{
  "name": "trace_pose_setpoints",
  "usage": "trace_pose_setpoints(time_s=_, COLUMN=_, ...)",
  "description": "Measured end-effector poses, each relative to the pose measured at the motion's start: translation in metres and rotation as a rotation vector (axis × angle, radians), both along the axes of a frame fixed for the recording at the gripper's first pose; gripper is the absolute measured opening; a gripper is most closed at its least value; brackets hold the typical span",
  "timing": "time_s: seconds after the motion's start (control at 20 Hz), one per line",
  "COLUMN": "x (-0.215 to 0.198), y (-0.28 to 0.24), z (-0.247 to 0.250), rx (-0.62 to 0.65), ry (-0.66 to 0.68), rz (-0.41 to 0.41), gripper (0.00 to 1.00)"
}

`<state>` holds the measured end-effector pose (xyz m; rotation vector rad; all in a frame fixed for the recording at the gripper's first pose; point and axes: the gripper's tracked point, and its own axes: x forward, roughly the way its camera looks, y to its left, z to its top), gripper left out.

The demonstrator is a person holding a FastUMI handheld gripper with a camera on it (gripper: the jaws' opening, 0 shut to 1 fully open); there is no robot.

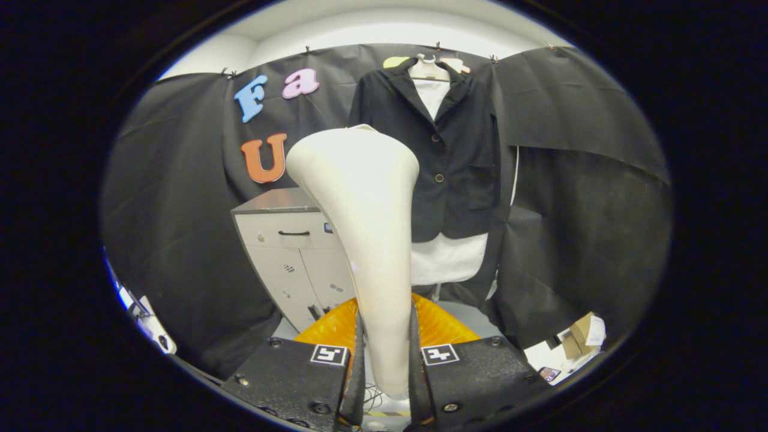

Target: Iron the clothes twice with a garment steamer, once on the left side and once on the right side.

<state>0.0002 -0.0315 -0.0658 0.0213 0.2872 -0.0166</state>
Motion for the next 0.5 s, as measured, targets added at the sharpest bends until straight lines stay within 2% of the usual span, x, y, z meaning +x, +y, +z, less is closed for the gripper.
trace_pose_setpoints(time_s=0.5, x=-0.012, y=0.007, z=0.001, rx=0.001, ry=0.01, rz=0.034, gripper=0.32)
